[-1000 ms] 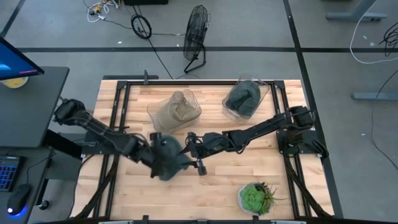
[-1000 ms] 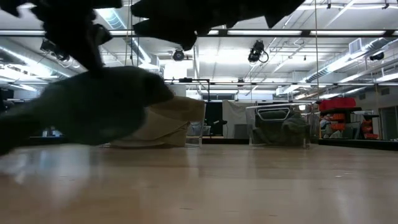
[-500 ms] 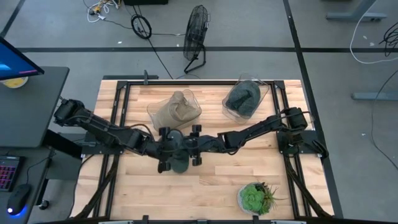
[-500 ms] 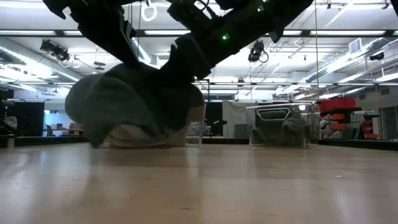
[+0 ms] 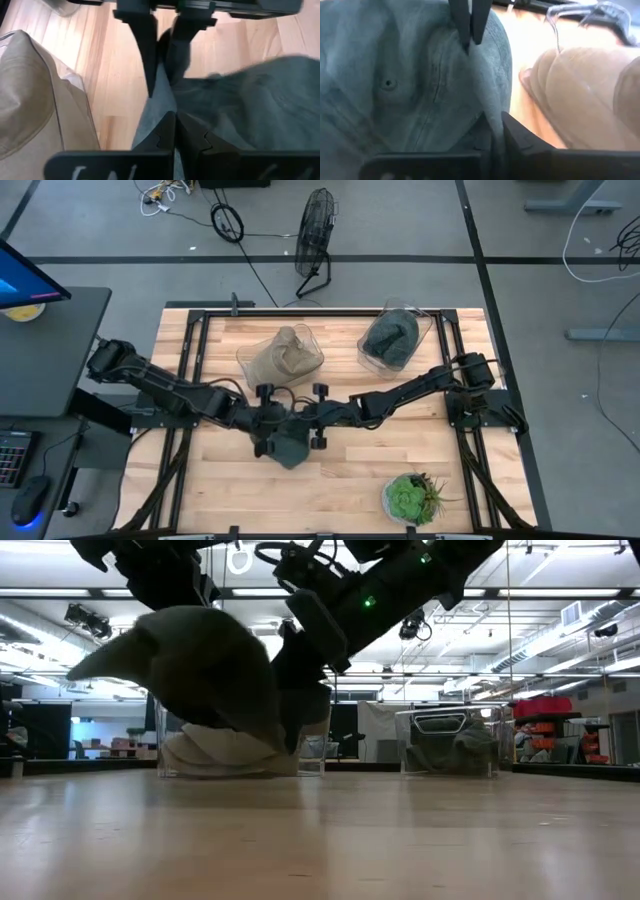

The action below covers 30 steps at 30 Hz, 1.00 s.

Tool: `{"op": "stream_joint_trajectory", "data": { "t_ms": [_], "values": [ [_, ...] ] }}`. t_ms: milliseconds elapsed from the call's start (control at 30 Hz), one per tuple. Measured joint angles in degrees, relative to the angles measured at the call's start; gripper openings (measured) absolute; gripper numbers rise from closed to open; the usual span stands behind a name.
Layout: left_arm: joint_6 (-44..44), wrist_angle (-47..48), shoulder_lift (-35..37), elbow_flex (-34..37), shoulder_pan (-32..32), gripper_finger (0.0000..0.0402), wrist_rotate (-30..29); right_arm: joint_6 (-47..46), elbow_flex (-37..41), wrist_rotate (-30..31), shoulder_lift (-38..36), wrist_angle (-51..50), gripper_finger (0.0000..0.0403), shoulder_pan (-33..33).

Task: Pick & Place hat
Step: Put the gray cap into the right transparent bin

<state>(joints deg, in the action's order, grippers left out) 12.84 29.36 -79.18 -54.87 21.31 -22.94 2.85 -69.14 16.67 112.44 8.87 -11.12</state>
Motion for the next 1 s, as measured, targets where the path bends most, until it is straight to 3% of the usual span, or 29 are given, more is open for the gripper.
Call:
{"op": "stream_joint_trajectory", "data": {
  "t_ms": [200, 467, 700, 1000],
  "values": [
    [-0.04, -0.11, 0.07, -0.09, -0.19, 0.0045, 0.15, -5.10, -2.85, 0.17, 0.00, -6.71, 0.0033, -2.28],
    [3.00, 0.11, 0.07, -0.09, -0.28, 0.0139, -1.04, -13.48, -12.58, 3.47, -0.14, -34.03, 0.0009, -4.95],
    [5.45, 0.09, 0.07, -0.09, -0.25, 0.0172, -1.63, -28.86, -26.02, 19.97, -2.44, -70.78, 0.0012, -7.32],
    [7.22, -0.22, 0.07, -0.09, -0.25, 0.0166, -1.66, -50.67, -32.87, 34.84, -10.12, -98.91, 0.0013, -5.69]
  ]
}}
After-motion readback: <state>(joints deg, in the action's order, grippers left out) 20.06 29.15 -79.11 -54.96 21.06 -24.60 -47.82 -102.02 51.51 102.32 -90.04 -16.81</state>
